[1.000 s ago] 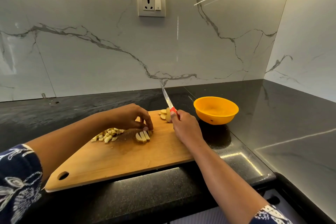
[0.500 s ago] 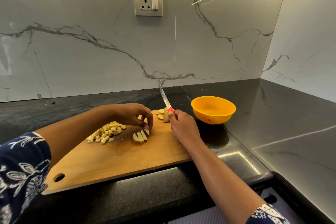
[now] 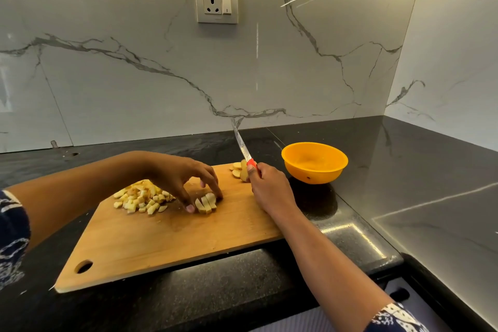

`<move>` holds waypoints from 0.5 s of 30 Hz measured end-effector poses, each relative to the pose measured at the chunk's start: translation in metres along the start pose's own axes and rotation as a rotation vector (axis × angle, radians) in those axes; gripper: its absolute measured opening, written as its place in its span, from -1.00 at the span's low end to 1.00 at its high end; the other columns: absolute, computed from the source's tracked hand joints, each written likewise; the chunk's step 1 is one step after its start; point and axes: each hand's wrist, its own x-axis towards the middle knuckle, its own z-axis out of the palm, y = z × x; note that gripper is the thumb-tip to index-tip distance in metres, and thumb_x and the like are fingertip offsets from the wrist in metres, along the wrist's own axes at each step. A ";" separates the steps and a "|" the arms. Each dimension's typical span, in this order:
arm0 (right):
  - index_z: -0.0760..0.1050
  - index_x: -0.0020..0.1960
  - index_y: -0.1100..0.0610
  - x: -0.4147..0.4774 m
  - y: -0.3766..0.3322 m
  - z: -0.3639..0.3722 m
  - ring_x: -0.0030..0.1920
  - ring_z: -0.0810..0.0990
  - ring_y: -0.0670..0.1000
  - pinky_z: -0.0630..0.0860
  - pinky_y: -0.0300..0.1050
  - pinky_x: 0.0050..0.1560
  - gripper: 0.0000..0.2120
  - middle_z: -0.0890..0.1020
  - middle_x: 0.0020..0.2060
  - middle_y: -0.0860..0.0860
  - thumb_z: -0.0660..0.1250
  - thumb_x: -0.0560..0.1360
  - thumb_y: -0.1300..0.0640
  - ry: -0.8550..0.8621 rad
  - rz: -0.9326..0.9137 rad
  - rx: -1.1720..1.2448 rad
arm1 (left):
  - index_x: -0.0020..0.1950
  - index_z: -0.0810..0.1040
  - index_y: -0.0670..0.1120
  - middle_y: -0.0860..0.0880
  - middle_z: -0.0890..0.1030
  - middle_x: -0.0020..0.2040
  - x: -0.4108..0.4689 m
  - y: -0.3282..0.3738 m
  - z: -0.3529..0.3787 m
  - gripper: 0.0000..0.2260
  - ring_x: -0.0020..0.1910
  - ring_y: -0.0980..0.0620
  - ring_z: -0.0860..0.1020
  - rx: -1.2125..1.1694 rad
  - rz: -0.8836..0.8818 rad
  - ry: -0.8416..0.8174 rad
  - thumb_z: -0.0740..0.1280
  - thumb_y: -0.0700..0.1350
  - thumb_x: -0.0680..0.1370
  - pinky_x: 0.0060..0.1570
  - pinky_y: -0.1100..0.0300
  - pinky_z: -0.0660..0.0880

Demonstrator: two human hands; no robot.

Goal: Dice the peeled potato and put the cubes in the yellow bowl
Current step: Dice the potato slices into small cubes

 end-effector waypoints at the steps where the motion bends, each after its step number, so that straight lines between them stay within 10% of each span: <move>1: 0.54 0.06 0.11 -0.001 -0.001 0.000 -0.22 0.53 -0.08 0.43 -0.20 -0.24 -0.64 0.59 -0.23 -0.01 0.05 0.65 -0.07 0.001 -0.001 0.003 | 0.30 0.44 0.20 0.21 0.37 0.25 0.000 0.000 0.002 -0.57 0.21 0.24 0.33 0.025 0.009 0.018 0.43 -0.05 0.46 0.09 0.39 0.31; 12: 0.54 0.06 0.10 -0.002 -0.003 -0.002 -0.22 0.54 -0.09 0.41 -0.23 -0.27 -0.64 0.62 -0.18 0.00 0.05 0.65 -0.08 -0.010 -0.001 -0.010 | 0.10 0.55 0.19 0.21 0.51 0.00 -0.009 0.003 0.034 -0.54 -0.04 0.19 0.47 -0.098 -0.082 0.373 0.33 0.35 0.29 -0.06 0.36 0.44; 15: 0.54 0.09 0.11 -0.005 -0.006 -0.002 -0.18 0.54 -0.08 0.42 -0.22 -0.25 -0.62 0.61 -0.16 0.00 0.04 0.65 -0.08 -0.027 0.000 -0.054 | 0.26 0.52 0.12 0.18 0.49 0.00 -0.008 0.014 0.060 -0.24 -0.08 0.21 0.44 0.091 -0.212 0.604 0.02 0.54 0.28 -0.13 0.37 0.39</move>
